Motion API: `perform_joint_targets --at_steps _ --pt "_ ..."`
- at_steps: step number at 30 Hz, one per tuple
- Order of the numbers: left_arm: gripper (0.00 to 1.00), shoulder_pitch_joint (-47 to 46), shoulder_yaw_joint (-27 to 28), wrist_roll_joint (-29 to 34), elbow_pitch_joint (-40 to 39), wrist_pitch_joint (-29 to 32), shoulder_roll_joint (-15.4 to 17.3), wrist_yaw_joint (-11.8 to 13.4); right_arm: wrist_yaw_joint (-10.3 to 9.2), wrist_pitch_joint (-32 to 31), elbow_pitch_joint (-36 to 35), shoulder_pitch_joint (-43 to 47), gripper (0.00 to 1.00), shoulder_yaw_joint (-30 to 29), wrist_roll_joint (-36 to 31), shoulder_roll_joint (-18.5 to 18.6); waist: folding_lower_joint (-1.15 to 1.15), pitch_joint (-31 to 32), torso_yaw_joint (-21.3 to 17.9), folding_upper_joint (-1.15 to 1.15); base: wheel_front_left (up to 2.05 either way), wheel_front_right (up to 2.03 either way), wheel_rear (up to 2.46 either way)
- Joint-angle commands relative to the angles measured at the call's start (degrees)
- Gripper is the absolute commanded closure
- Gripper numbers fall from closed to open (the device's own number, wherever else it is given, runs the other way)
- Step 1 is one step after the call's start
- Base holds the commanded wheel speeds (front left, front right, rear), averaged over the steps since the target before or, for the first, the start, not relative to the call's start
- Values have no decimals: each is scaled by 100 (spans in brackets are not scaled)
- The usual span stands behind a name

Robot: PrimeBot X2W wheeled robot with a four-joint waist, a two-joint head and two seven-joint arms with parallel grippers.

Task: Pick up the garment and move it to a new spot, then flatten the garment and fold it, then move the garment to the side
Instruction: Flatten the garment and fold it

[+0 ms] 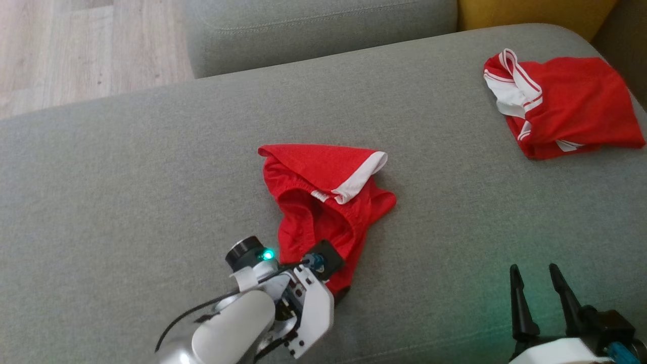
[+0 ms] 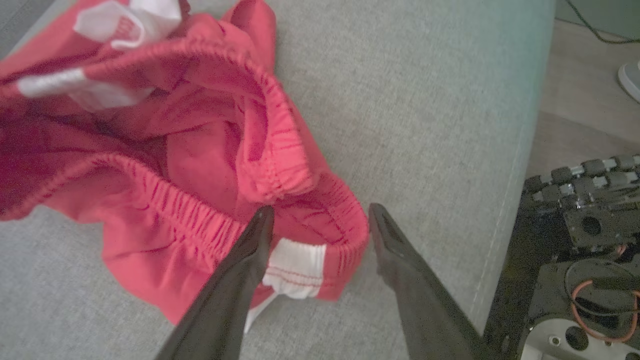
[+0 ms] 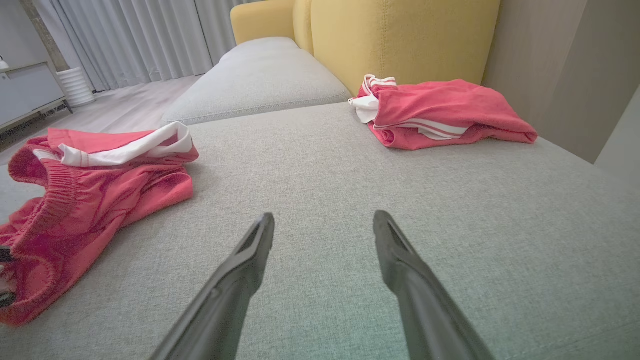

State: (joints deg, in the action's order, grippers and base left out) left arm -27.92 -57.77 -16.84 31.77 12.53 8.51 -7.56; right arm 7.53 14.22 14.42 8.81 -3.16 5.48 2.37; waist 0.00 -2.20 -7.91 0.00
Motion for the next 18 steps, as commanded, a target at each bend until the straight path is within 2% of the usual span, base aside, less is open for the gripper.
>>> perform_joint_targets --at_steps 1,18 --pt "0 -440 111 -29 -86 21 111 8 -4 78 -150 -249 0 114 15 51 0 -7 7 0 0 0 0" --pt "0 -617 -141 15 -74 414 509 41 -4 78 -113 -279 0 86 -1 51 0 -45 168 0 0 0 0"
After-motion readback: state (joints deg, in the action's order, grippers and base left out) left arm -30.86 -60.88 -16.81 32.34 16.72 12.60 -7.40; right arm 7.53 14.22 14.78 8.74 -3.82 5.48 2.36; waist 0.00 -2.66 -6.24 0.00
